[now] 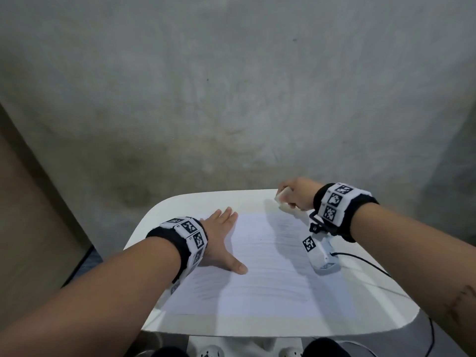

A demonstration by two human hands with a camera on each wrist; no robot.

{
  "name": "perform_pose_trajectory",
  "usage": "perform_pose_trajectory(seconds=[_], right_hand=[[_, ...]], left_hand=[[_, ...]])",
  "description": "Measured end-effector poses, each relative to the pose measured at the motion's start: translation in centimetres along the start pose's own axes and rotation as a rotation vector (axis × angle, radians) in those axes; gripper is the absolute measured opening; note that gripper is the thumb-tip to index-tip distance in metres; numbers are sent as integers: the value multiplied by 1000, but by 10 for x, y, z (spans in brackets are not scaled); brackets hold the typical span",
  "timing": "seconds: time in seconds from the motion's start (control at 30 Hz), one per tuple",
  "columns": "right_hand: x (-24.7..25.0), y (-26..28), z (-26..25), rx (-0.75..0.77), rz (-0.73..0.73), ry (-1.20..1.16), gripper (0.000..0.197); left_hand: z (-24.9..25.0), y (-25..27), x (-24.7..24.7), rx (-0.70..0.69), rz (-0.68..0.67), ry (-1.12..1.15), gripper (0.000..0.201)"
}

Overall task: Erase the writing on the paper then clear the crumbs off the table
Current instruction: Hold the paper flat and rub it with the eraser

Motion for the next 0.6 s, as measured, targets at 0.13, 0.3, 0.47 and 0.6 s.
perform_pose_trajectory(seconds=[0.13,0.3,0.47,0.6], right_hand=[[15,3,21,-41,0,-223,13],[2,8,-4,58,-28,102,14],[-25,10,-54,195,-98,438,23],[-46,10,-69,252,-123,681,24]], left_hand=[[-3,3,1,4,-10,-64,135],[18,-1,14,-33,-18,-41,134],[34,-9,13,-29,-15,12,132],[35,-6,10,-33,-3,13,131]])
Point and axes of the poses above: each hand's wrist, its own y-axis away from the middle knuckle, its own x-axis out of the back of the hand, z = x × y, the point moved 9 cm from there along -y, towards the middle knuckle, and after that the axes turned 6 degrees about y, right-handed, at the moved point
